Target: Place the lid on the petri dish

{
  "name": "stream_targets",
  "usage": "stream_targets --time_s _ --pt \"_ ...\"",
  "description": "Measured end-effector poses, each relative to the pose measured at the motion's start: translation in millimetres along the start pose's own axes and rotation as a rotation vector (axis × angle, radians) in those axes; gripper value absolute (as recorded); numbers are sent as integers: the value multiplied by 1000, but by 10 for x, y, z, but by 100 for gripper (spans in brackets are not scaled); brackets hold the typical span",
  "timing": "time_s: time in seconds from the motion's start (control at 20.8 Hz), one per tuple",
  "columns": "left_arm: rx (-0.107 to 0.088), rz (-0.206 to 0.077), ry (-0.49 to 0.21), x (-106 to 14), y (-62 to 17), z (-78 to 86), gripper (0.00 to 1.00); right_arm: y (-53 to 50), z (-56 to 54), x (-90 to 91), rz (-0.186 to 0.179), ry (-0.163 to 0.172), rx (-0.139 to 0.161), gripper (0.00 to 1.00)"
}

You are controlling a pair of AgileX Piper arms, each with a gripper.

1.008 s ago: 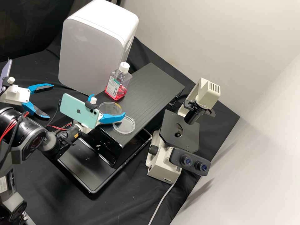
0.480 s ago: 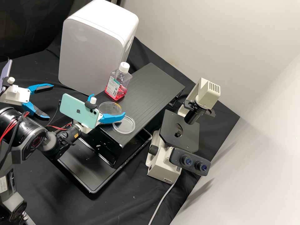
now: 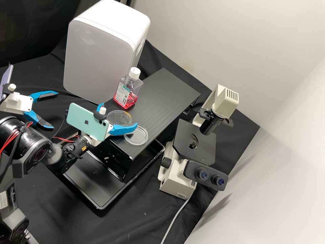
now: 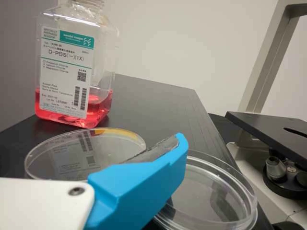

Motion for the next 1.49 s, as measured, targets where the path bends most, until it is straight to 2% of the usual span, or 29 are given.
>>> stream_targets --time_s 0.29,0.34,1.49 --pt "0 0 0 0 0 0 100 3 5 0 1 -2 0 100" --pt "0 0 0 0 0 0 100 6 8 0 2 -3 0 0" --pt "-1 -6 1 4 -14 -2 100 51 68 3 19 -25 7 0"
